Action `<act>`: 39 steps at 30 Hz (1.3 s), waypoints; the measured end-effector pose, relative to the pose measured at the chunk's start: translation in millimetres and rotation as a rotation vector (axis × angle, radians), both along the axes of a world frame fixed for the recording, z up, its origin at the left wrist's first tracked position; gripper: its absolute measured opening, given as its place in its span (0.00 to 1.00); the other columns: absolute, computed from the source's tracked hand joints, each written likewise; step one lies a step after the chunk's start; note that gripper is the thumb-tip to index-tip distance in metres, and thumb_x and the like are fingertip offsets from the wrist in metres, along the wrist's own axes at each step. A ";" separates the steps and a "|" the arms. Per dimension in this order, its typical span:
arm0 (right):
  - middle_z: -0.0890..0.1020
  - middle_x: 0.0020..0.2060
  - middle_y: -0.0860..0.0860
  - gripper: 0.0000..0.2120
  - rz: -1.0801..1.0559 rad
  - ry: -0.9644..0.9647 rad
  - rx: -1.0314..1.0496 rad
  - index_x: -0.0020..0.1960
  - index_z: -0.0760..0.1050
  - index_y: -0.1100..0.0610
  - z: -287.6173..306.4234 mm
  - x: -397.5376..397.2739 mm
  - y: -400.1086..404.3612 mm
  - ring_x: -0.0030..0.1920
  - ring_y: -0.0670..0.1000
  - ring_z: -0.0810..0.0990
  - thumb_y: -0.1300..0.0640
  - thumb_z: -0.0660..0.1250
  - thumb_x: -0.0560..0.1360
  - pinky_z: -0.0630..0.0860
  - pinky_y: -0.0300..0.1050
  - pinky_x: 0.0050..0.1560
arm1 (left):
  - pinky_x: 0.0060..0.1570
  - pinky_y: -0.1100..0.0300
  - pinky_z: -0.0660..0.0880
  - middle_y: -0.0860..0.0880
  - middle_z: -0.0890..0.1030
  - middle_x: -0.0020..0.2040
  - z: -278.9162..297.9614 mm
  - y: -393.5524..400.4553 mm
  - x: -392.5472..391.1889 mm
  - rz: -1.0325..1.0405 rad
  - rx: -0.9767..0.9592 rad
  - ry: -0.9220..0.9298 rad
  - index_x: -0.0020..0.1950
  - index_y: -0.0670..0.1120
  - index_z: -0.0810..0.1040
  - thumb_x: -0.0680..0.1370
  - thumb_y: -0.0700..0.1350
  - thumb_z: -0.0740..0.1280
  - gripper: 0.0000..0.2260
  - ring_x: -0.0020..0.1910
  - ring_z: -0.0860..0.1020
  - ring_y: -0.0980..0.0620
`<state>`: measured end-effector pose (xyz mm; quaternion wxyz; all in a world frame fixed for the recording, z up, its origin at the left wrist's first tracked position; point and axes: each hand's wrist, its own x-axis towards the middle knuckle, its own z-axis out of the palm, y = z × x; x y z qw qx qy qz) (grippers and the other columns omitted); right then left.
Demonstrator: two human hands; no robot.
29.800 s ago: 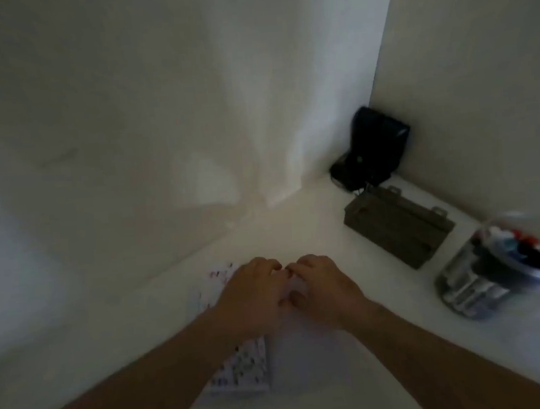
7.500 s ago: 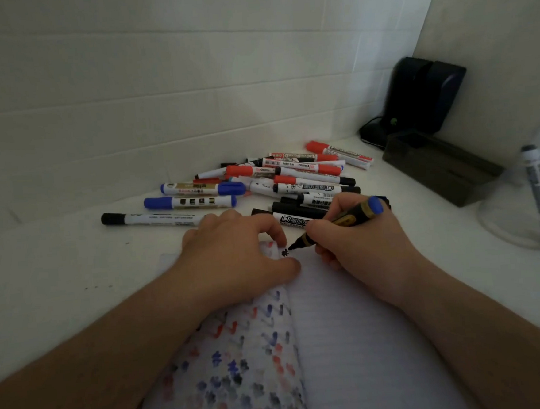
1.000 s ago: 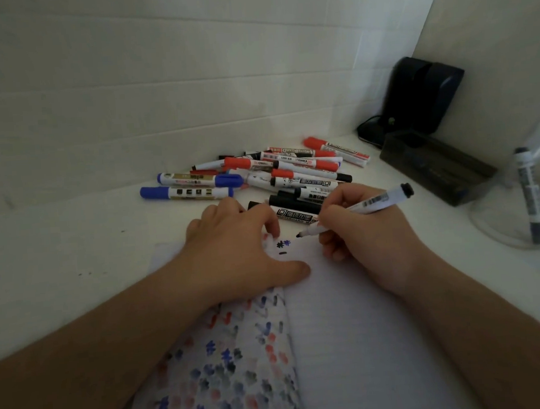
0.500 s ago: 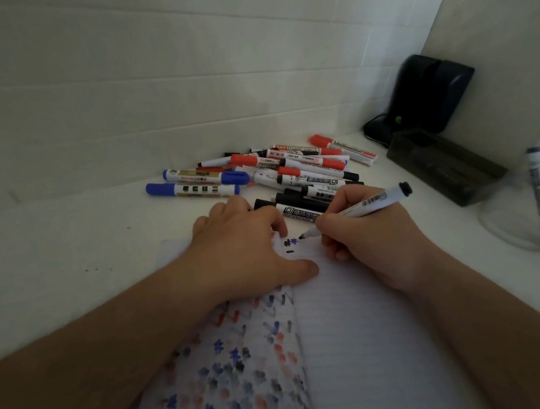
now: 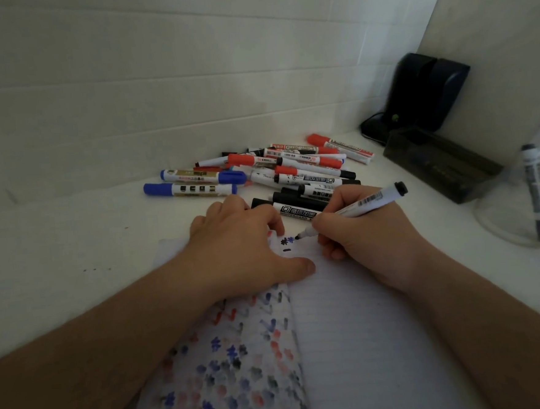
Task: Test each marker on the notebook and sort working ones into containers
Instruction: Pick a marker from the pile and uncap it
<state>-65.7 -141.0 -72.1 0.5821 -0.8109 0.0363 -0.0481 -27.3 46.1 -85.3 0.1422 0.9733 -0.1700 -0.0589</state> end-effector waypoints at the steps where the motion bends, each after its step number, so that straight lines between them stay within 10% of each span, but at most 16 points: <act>1: 0.84 0.31 0.58 0.06 0.008 0.001 -0.023 0.39 0.78 0.65 -0.1 0.1 0.4 0.29 0.53 0.82 0.67 0.73 0.74 0.79 0.43 0.30 | 0.59 0.51 0.64 0.55 0.65 0.56 -0.5 0.1 0.1 0.001 0.003 -0.001 0.55 0.67 0.67 0.61 0.80 0.65 0.29 0.57 0.62 0.53; 33: 0.77 0.28 0.55 0.10 -0.054 -0.063 0.102 0.35 0.74 0.58 -5.3 4.0 -3.6 0.27 0.49 0.74 0.64 0.72 0.73 0.70 0.40 0.26 | 0.58 0.52 0.63 0.55 0.64 0.57 1.9 2.0 -4.4 -0.024 -0.020 -0.015 0.59 0.68 0.64 0.62 0.79 0.65 0.30 0.58 0.61 0.54; 39: 0.74 0.30 0.53 0.10 0.113 -0.117 0.407 0.41 0.80 0.55 -3.8 -1.3 -16.1 0.25 0.48 0.64 0.68 0.73 0.74 0.58 0.38 0.23 | 0.51 0.63 0.75 0.57 0.74 0.55 7.6 10.2 -9.1 -0.123 -0.628 -0.178 0.66 0.56 0.64 0.83 0.40 0.62 0.16 0.51 0.74 0.60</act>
